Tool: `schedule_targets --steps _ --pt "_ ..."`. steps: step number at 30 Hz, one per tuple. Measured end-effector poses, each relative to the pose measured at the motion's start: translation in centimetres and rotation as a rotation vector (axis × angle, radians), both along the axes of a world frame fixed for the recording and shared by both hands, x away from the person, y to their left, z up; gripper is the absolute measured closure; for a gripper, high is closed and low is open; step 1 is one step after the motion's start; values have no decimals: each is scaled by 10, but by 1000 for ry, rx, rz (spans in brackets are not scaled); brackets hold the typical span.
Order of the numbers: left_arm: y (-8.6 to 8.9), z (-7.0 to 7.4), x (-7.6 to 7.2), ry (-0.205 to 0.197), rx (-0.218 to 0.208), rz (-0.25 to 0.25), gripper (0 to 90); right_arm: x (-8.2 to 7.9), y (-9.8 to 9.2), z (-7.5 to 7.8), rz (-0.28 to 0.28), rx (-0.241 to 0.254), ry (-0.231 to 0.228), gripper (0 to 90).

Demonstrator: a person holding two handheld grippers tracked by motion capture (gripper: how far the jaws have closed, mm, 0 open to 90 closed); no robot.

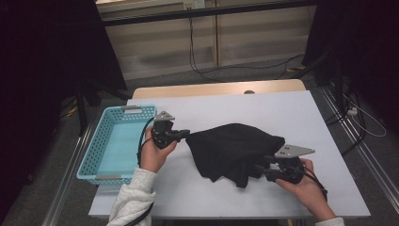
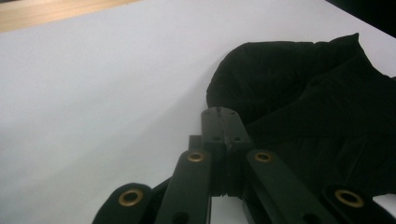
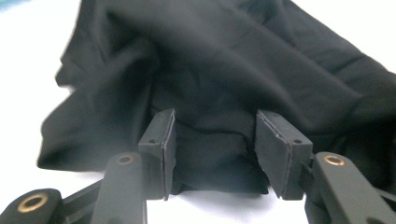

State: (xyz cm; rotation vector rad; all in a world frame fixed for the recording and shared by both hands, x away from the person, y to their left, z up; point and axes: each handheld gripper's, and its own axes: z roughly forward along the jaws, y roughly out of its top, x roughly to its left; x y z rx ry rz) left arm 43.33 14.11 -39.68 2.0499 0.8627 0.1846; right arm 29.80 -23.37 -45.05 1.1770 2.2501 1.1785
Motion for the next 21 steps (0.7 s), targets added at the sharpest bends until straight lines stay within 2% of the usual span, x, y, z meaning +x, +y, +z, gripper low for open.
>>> schedule_targets --steps 1,2,3,4,6,7,9,10,11,12,13,14,15,16,17,18,20,21 --pt "0 0 0 0 0 0 900 0 0 0 0 0 0 483" --pt "-1 -2 0 7 4 -2 900 2 4 -4 0 -35 10 539" --pt "-1 -2 0 10 5 -6 900 2 5 -5 2 -47 17 628" --pt "-1 -2 0 10 5 -6 900 2 5 -5 2 -47 17 628" --pt "-3 -3 -1 15 2 -9 900 3 5 -8 -5 -68 25 780" --pt "-6 -3 -1 9 1 -16 900 4 1 -9 -1 -58 28 862" --pt "-7 -2 -2 2 -7 -19 892 4 -1 -8 -7 -55 29 866" --pt "-12 0 -4 -37 -2 -27 839 4 -7 -5 -27 -38 26 870" --pt "-12 0 -4 -37 -2 -27 750 4 -7 -5 -27 -38 26 870" --pt "-23 1 -8 -52 -7 -39 664 3 -15 0 -46 -22 8 873" --pt "-23 1 -8 -52 -7 -39 593 3 -15 0 -46 -22 8 873" --pt "-29 0 -10 -59 -25 -67 593 2 -18 2 -55 -9 1 873" --pt "-35 -1 -11 -63 -30 -82 521 1 -21 4 -63 1 -9 873" --pt "-51 -3 -16 -69 -32 -113 379 -1 -25 8 -81 8 -26 873" --pt "-59 -5 -19 -61 -37 -133 327 -2 -25 9 -90 12 -35 874" --pt "-59 -5 -19 -61 -37 -133 296 -2 -26 10 -89 17 -38 873" --pt "-76 -8 -25 -50 -48 -187 265 -4 -24 10 -84 9 -33 873" --pt "-91 -12 -32 -51 -22 -246 243 -4 -22 8 -77 5 -31 873"
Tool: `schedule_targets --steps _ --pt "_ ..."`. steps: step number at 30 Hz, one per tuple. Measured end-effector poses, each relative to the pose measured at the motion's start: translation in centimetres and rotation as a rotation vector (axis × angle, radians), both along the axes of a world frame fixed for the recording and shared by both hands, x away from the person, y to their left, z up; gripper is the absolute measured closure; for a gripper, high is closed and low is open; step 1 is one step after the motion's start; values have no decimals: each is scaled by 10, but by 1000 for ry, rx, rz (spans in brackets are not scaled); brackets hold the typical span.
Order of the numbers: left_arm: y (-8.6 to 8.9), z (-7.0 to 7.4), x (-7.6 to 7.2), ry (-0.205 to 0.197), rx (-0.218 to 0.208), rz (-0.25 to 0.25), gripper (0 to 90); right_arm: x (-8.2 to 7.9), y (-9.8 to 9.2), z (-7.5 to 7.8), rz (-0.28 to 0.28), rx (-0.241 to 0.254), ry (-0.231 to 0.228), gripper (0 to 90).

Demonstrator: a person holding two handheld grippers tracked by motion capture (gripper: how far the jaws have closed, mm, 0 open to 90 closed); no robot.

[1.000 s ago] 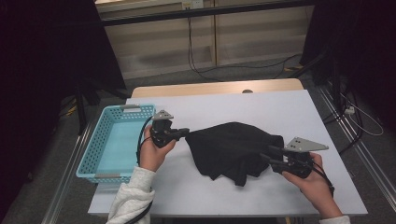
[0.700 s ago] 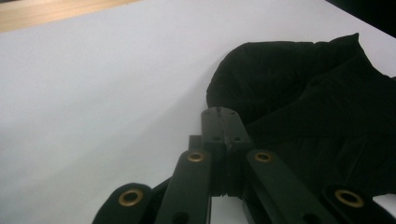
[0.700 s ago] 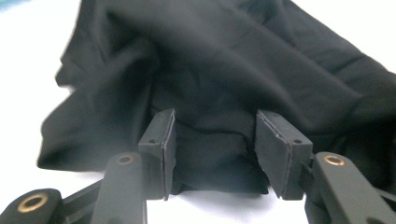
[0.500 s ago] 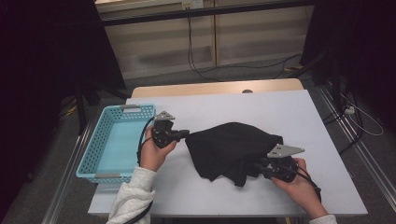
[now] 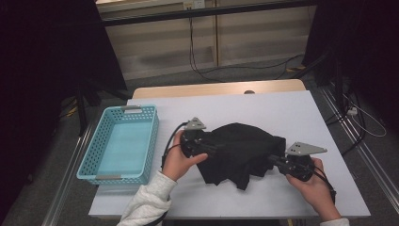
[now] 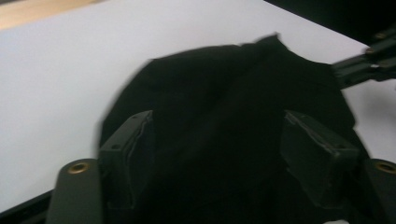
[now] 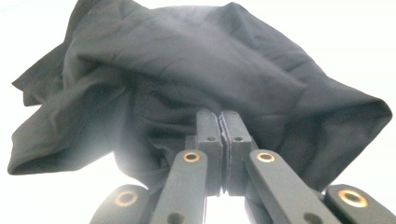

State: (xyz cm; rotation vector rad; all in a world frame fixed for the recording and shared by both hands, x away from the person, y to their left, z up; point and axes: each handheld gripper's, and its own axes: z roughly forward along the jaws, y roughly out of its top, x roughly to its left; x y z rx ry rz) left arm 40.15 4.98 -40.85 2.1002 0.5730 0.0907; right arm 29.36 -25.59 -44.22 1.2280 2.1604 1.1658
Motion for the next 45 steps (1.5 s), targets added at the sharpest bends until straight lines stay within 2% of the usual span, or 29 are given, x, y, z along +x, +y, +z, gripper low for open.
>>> schedule_targets --steps 1,4,6,13,14,16,17,18,19,20,21,23,24,25,26,27,28,29,30,31,32,33,36,39,40,41,43,45 --pt "0 0 0 0 0 0 228 -1 2 -2 5 -4 6 873" --pt "-21 -7 -9 4 10 -65 215 -1 7 -4 13 1 10 873" --pt "-36 -15 -14 -1 26 -106 206 -1 16 -5 24 -14 13 873" --pt "-52 -23 -19 8 42 -153 214 -4 23 -8 32 -32 18 873" --pt "-53 -24 -20 12 43 -160 239 -4 23 -8 29 -29 19 872" --pt "-54 -25 -20 25 57 -165 356 -5 22 -8 26 -23 19 872" --pt "-53 -25 -18 40 75 -153 536 -6 22 -7 25 -18 15 872" --pt "-53 -25 -18 40 75 -153 621 -6 22 -7 25 -18 15 872" --pt "-51 -26 -17 44 80 -140 703 -6 22 -7 35 -16 11 871" --pt "-50 -26 -16 42 92 -131 703 -6 22 -7 35 -16 11 871" --pt "-49 -26 -15 53 95 -130 790 -6 24 -7 44 -20 14 872" --pt "-41 -22 -10 52 61 -96 837 -5 27 -7 52 -47 14 872" --pt "-41 -22 -10 52 61 -96 839 -5 27 -7 52 -47 14 872" --pt "-30 -15 -5 59 23 -69 842 -5 26 -7 49 -54 12 873" --pt "-30 -15 -5 59 23 -69 843 -5 26 -7 49 -54 12 873" --pt "-15 -6 2 79 -18 -48 842 -5 21 -5 46 -42 12 874" --pt "-15 -6 2 79 -18 -48 843 -5 21 -5 46 -42 12 874" --pt "-8 -2 5 79 -36 -34 886 -7 14 -2 32 -20 1 874" --pt "0 2 7 74 -53 -10 886 -7 14 -2 32 -20 1 874" --pt "7 4 10 92 -82 2 884 -8 7 1 21 -19 -9 875" --pt "13 7 13 110 -100 8 888 -9 4 1 18 6 -7 875" --pt "19 9 14 105 -99 13 890 -9 2 2 11 8 -15 875" --pt "20 12 13 100 -113 14 892 -9 3 5 14 13 -29 875" --pt "22 18 11 61 -108 21 892 -11 11 13 44 0 -105 862" --pt "24 19 11 54 -102 29 892 -11 14 13 40 -13 -98 853" --pt "27 19 12 48 -99 46 892 -9 17 9 54 -30 -61 816" --pt "37 17 16 57 -105 78 892 -8 16 6 40 -40 -57 812" --pt "45 16 20 67 -115 105 892 -6 12 0 31 -29 -29 832"
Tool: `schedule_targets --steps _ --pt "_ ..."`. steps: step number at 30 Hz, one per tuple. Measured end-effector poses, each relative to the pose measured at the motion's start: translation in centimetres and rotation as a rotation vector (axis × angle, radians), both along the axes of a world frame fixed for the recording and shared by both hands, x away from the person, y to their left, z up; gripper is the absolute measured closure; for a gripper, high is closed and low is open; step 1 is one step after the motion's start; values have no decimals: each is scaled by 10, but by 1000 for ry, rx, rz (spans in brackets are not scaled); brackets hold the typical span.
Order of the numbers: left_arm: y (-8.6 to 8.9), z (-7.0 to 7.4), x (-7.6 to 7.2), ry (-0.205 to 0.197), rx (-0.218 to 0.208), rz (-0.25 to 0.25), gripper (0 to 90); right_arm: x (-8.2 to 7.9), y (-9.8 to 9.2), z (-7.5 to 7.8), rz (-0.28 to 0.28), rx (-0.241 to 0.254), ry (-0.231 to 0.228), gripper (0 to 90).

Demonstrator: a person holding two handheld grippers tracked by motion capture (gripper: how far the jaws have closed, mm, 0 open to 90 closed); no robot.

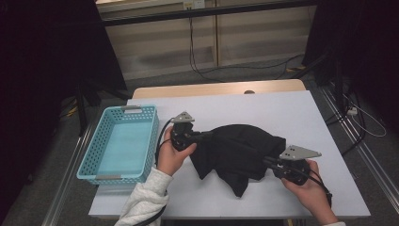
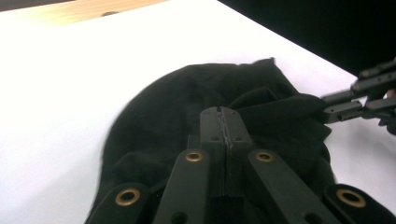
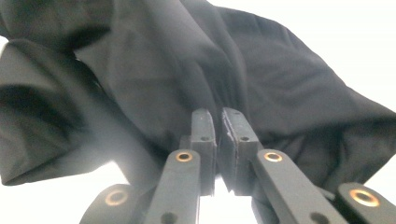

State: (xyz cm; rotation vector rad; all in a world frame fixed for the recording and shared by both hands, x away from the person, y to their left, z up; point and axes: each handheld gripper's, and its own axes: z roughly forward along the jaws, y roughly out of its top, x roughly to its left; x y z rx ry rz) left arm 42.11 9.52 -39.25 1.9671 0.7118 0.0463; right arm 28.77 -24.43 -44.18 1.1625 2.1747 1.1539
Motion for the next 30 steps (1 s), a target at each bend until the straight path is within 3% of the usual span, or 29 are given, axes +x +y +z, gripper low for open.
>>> schedule_targets --steps 3,11,12,17,20,23,24,25,26,30 --pt "6 -2 4 11 -12 18 892 1 -2 -1 3 24 14 815" --pt "9 -11 10 15 -6 51 892 1 23 9 94 24 -51 677" --pt "9 -13 10 9 -2 56 892 1 30 12 96 17 -63 625" --pt "9 -21 13 23 9 69 892 2 39 13 146 31 -63 571" --pt "9 -27 15 48 -1 56 892 7 48 7 170 7 -44 543" --pt "8 -31 15 56 -1 51 891 14 60 -3 206 -15 -19 555" --pt "8 -30 14 53 0 46 891 19 68 -10 216 -50 -6 631" --pt "8 -30 14 53 0 46 891 19 68 -10 216 -50 -6 631" --pt "8 -30 14 48 1 44 891 20 71 -14 225 -69 11 833" --pt "9 -24 12 22 -3 36 892 20 64 -8 214 -41 22 847"
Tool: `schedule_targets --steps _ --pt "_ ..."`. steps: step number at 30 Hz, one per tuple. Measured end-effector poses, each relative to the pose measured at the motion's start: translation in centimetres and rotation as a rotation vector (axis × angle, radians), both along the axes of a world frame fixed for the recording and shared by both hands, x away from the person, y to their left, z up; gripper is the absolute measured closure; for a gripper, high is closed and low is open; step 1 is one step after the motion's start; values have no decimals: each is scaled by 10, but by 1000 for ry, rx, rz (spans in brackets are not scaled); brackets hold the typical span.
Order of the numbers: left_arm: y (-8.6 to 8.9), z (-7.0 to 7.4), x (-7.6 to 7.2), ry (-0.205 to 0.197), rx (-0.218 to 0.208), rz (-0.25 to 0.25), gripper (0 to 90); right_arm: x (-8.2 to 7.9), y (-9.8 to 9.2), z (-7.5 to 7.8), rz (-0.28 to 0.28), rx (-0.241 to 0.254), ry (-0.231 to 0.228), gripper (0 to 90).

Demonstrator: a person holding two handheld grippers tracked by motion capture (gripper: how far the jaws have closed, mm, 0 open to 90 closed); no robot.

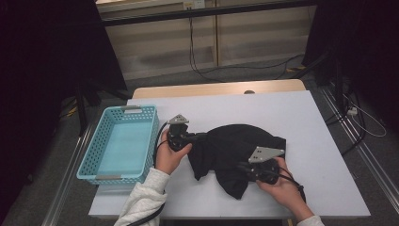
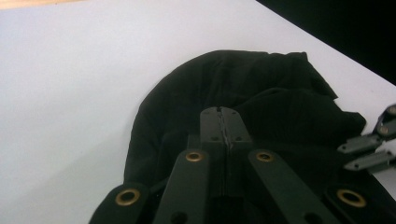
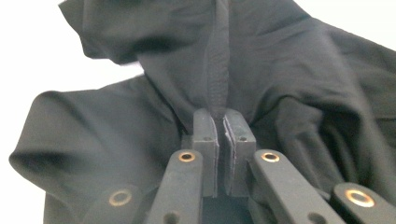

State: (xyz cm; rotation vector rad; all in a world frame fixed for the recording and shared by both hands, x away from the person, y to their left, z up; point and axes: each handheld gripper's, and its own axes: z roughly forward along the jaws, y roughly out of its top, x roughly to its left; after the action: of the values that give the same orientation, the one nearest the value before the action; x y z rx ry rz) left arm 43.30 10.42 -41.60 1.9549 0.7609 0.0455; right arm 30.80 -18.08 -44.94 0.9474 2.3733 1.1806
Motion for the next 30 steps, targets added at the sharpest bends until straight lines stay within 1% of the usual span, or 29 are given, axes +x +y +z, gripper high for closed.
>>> schedule_targets --steps 3,4,5,6,8,9,11,12,13,14,15,16,19,20,22,24,25,28,29,30 --pt "-1 5 -1 -36 -14 -10 892 -3 -14 14 -32 84 -13 847" --pt "-3 6 -1 -50 -20 -14 891 -5 -19 19 -41 103 -23 847" --pt "-5 5 -2 -68 -16 -19 856 -7 -30 27 -83 126 -37 846" --pt "-7 3 -2 -70 -1 -20 856 -7 -30 27 -83 126 -37 846" --pt "-12 -3 -2 -62 32 -21 772 -6 -43 30 -137 123 -49 846" --pt "-13 -5 -2 -61 36 -22 720 -6 -51 28 -172 116 -52 846" --pt "-14 -8 -1 -49 46 -21 624 -4 -68 23 -243 152 -29 845" --pt "-14 -8 -1 -56 44 -19 540 -3 -82 16 -301 129 -11 845" --pt "-14 -8 -1 -56 44 -19 503 -3 -82 16 -301 129 -11 845" --pt "-14 -8 -2 -60 56 -19 503 -3 -88 12 -321 139 3 845" --pt "-14 -8 -2 -64 60 -15 461 -2 -93 9 -339 144 13 845" --pt "-13 -8 -2 -64 60 -13 421 -2 -96 7 -349 141 17 845" --pt "-10 -7 -4 -65 57 -11 328 0 -97 5 -345 143 15 843" --pt "-8 -6 -5 -68 60 -11 328 0 -95 5 -342 140 11 842" --pt "-5 -6 -7 -74 60 -8 295 1 -92 6 -329 127 7 839" --pt "0 -7 -12 -78 75 -12 290 2 -89 5 -322 119 2 838" --pt "0 -7 -12 -78 75 -12 290 2 -89 5 -322 119 2 838" --pt "4 -10 -18 -80 100 -37 297 3 -90 4 -326 121 6 837" --pt "4 -12 -20 -85 115 -60 306 2 -90 4 -329 121 9 836" --pt "4 -14 -23 -90 141 -101 389 2 -91 3 -329 122 12 833"
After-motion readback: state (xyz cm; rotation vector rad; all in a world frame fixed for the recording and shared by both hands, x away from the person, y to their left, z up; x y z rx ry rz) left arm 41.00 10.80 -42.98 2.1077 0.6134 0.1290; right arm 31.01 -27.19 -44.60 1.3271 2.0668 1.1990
